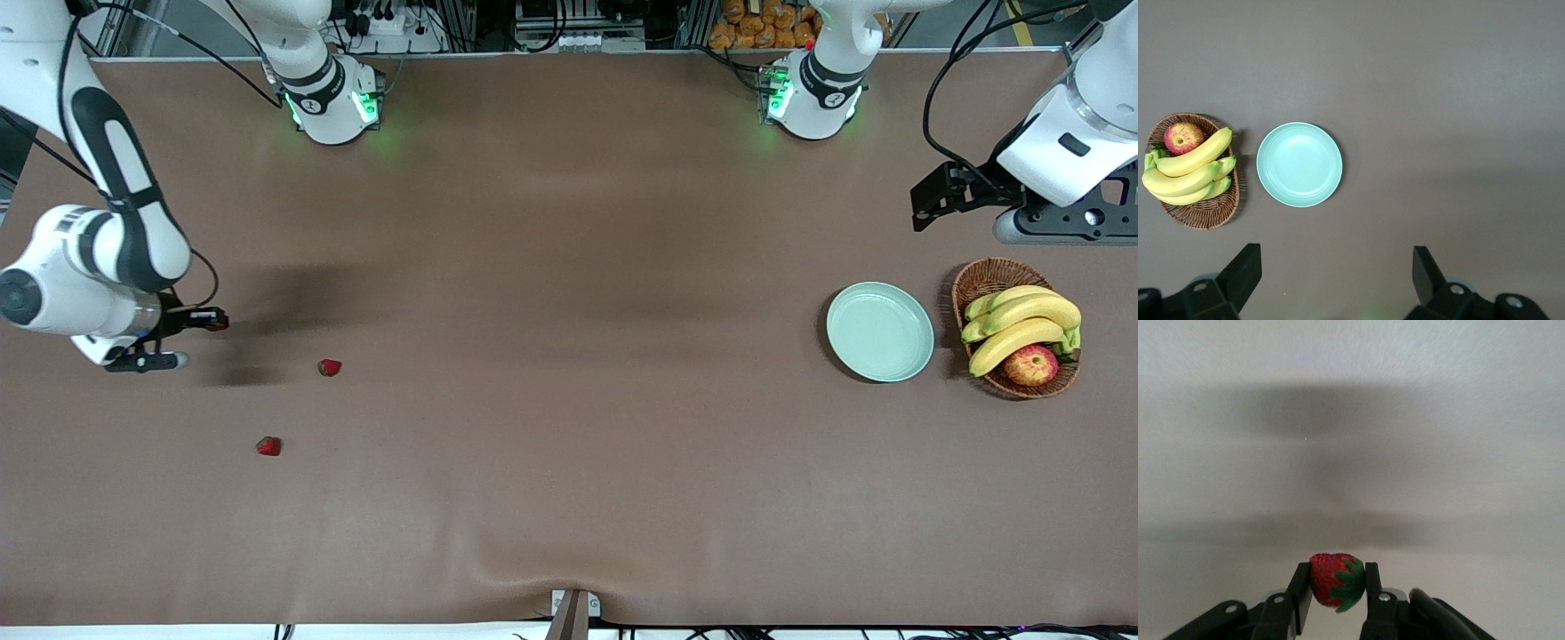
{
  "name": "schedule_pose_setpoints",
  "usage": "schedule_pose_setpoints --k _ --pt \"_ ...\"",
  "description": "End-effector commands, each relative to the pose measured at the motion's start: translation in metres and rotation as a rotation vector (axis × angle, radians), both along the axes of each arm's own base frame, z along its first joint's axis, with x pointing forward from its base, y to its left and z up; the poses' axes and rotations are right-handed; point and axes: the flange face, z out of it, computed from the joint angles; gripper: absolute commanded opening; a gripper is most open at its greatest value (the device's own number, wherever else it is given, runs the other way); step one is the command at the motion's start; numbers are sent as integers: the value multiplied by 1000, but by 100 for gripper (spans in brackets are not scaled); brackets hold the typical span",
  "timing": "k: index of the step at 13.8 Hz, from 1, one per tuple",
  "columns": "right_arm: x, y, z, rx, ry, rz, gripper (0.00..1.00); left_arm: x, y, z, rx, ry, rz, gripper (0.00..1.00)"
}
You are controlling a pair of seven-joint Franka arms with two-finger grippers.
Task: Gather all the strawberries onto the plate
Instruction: 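Close the right gripper on the first strawberry, then carry the strawberry with the right gripper toward the table middle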
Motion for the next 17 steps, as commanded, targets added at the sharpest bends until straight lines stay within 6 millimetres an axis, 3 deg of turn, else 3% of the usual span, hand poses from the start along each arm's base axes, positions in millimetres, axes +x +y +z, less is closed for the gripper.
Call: schedule_pose_setpoints --k 1,4,7,14,17 --pt "7 10 33 -11 6 12 0 0 1 2 -1 -7 14 100" --pt "16 38 53 -31 -15 -5 0 1 1 1 -2 -5 14 100" --pt "22 89 70 -28 -18 -58 0 1 -2 -1 -2 -4 9 100" --pt "32 224 118 -18 47 -238 0 4 -1 -6 -1 2 10 100" --pt "24 287 123 -12 67 -330 0 5 -1 -5 -2 -4 10 100"
